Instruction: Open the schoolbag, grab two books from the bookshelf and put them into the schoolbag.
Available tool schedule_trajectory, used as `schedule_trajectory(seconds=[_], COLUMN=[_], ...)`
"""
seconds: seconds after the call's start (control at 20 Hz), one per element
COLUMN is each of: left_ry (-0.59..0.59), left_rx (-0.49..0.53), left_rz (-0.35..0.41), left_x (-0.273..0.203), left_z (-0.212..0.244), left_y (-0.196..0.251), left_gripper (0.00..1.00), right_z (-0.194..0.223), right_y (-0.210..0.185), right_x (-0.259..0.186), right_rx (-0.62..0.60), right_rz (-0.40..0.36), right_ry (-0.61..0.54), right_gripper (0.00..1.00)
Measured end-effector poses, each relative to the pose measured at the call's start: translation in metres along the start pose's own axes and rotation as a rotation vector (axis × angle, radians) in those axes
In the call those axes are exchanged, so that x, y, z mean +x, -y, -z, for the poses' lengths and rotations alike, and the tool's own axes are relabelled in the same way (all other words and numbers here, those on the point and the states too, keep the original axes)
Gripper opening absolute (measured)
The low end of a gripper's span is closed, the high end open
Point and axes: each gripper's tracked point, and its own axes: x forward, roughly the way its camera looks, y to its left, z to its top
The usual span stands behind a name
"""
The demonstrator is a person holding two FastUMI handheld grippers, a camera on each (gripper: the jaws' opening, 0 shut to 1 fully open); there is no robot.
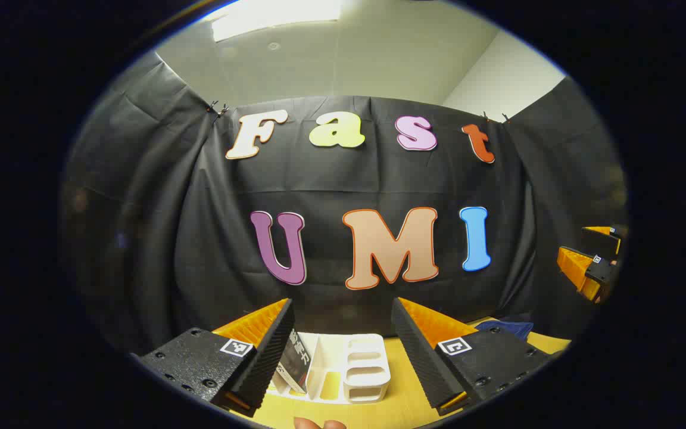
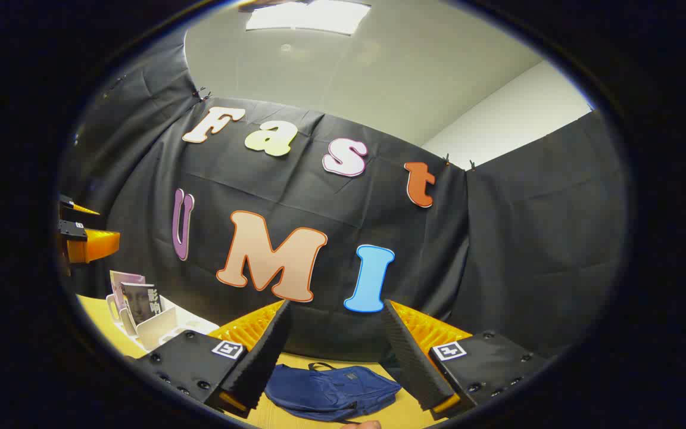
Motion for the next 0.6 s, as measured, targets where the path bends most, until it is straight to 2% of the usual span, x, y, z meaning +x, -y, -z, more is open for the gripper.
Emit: schedule_trajectory(seconds=[0.35,0.45,0.55,0.6], left_ry=[-0.031,-0.048,-0.069,-0.080], left_rx=[0.025,0.031,0.040,0.042], left_rz=[-0.006,-0.003,0.000,0.003], left_x=[0.003,0.004,0.006,0.006], left_z=[0.009,0.014,0.022,0.027], left_y=[0.008,0.011,0.013,0.015], left_gripper=[0.99,0.96,0.99,0.96], right_z=[0.011,0.018,0.027,0.031], right_y=[0.002,-0.003,-0.006,-0.005], right_x=[0.007,0.008,0.008,0.009], right_rx=[0.024,0.033,0.035,0.029], right_rz=[-0.019,-0.037,-0.050,-0.049], right_ry=[-0.012,-0.035,-0.058,-0.067], right_gripper=[0.94,0.93,0.94,0.93])
